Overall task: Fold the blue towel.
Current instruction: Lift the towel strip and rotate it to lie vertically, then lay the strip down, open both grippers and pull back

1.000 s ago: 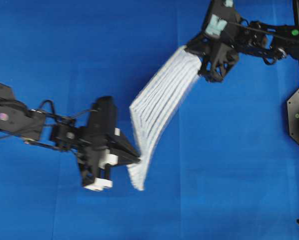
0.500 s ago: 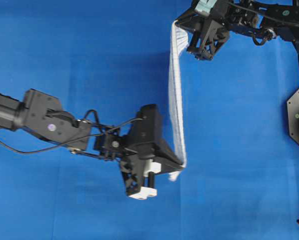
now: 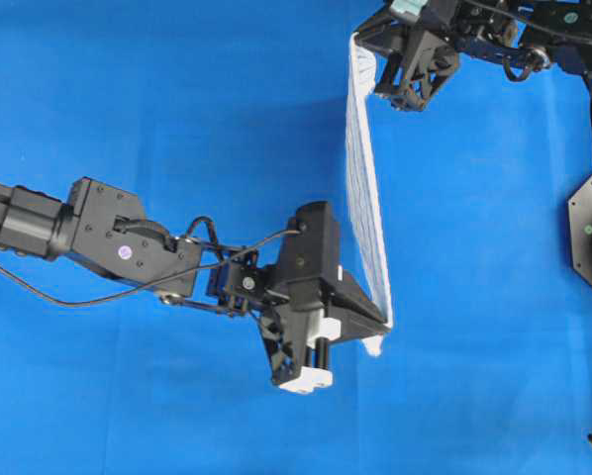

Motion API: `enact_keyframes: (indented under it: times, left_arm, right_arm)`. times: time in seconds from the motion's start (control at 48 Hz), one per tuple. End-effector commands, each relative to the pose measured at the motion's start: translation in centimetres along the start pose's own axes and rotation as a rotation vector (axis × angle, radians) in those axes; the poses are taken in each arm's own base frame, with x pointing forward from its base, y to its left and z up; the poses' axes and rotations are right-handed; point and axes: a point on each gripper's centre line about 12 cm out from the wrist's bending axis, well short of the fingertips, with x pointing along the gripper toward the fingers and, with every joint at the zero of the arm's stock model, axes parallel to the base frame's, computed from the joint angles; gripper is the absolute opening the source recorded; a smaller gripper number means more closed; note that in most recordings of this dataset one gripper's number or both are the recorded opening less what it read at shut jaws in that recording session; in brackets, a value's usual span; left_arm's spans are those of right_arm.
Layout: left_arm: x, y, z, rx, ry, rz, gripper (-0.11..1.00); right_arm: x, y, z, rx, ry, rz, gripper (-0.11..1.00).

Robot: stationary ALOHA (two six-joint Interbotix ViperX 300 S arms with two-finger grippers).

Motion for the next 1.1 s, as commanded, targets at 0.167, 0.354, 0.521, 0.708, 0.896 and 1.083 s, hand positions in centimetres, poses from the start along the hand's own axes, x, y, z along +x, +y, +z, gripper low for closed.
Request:
enact_keyframes:
  times: [0.167, 0.354, 0.521, 0.708, 0.896, 1.083]
  left_arm:
    - [-2.2, -1.1, -1.0, 0.014, -0.035, -0.036, 0.02]
    - [-3.6, -1.4, -2.6, 0.003, -0.042, -0.053, 0.02]
    - [-5.0, -1.4, -4.0, -0.005, -0.04, -0.06, 0.02]
    - [-5.5, -1.7, -4.8, -0.001, -0.025, -0.069, 0.02]
    - [-5.4, -1.5, -5.1, 0.005, -0.016, -0.063, 0.02]
    - [-5.0, -0.9, -5.4, 0.006, -0.008, -0.05, 0.03]
  right_arm:
    - [1.5, -0.4, 2.0, -0.007, -0.028, -0.009, 0.04]
    - [3.7, 0.4, 2.4, -0.034, -0.006, 0.006, 0.04]
    - [5.8, 1.2, 2.6, -0.067, 0.024, 0.021, 0.04]
    - [7.4, 1.3, 2.3, -0.068, 0.054, 0.021, 0.04]
    - [8.1, 1.5, 2.0, -0.072, 0.066, 0.026, 0.04]
    - [8.2, 1.6, 1.8, -0.076, 0.07, 0.027, 0.08]
